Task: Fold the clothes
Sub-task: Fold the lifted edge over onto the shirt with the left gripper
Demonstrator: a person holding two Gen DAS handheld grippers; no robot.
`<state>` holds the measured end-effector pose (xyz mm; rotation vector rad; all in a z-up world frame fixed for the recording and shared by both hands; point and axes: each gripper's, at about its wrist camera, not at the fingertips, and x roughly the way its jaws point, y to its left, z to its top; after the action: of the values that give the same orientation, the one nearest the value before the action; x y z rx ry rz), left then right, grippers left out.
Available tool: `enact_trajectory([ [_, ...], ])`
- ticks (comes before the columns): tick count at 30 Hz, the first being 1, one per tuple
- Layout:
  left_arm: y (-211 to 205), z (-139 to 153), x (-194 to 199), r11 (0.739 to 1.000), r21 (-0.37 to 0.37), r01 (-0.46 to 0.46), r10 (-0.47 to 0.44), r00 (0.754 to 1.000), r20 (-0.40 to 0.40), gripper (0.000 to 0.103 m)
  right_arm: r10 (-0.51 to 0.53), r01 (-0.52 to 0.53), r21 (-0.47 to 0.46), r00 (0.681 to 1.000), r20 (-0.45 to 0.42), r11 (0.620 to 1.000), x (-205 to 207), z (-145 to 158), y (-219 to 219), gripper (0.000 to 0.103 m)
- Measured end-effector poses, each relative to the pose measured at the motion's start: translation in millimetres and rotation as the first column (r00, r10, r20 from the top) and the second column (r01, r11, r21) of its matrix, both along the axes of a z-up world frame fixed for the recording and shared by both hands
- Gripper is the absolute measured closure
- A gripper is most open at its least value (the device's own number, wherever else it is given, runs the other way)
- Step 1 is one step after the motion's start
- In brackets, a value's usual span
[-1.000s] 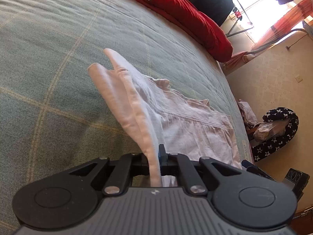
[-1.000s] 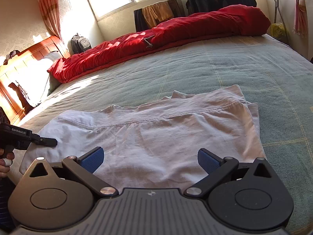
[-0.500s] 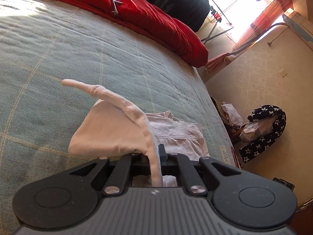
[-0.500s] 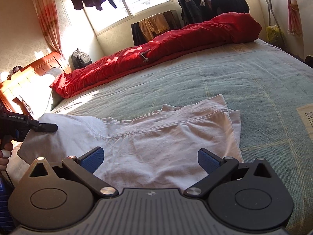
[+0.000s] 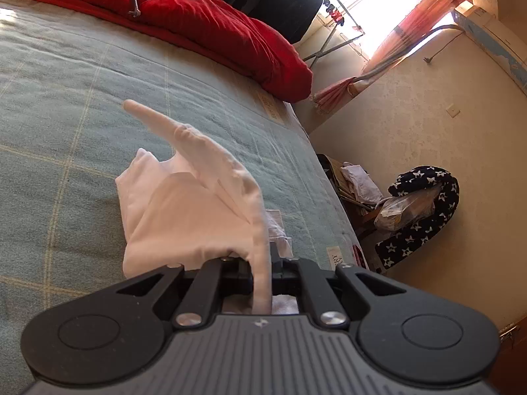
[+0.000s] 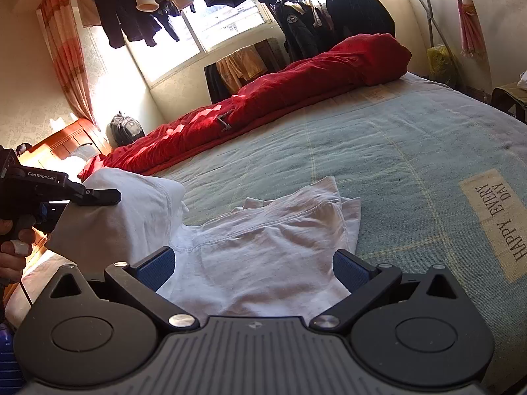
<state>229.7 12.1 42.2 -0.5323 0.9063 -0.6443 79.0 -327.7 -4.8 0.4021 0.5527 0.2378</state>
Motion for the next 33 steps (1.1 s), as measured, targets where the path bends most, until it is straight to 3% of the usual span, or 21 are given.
enact_trajectory([
  [8,-54.9,-14.9,15.7,0.998,0.014,0.060,-0.059,0.997,-0.050,0.098,-0.049,0.049,0.018,0.999,0.009,0.999,-10.4,-1.9,-23.7,0.000],
  [13,-93.1,-28.7,18.1,0.990,0.068,0.121,-0.115,0.990,-0.079,0.098,-0.085,0.085,0.034,0.996,0.008,0.996,-15.7,-4.6,-38.0,0.000],
  [22,-128.0,-56.3,22.3,0.982,0.136,0.134,-0.117,0.985,-0.125,0.097,-0.113,0.113,0.046,0.994,-0.004,0.993,-22.4,-10.9,-52.3,0.000],
  [26,-145.7,-59.0,20.2,0.968,0.201,0.152,-0.132,0.985,-0.111,0.096,-0.122,0.123,0.049,0.992,-0.007,0.991,-24.8,-12.9,-56.6,0.000],
  [32,-169.6,-59.9,15.6,0.945,0.274,0.182,-0.162,0.982,-0.092,0.083,-0.143,0.144,0.046,0.990,-0.018,0.989,-28.5,-14.9,-61.6,0.000],
  [33,-173.4,-59.1,14.6,0.940,0.282,0.192,-0.174,0.981,-0.088,0.074,-0.147,0.147,0.044,0.989,-0.019,0.988,-29.4,-14.9,-62.5,0.000],
])
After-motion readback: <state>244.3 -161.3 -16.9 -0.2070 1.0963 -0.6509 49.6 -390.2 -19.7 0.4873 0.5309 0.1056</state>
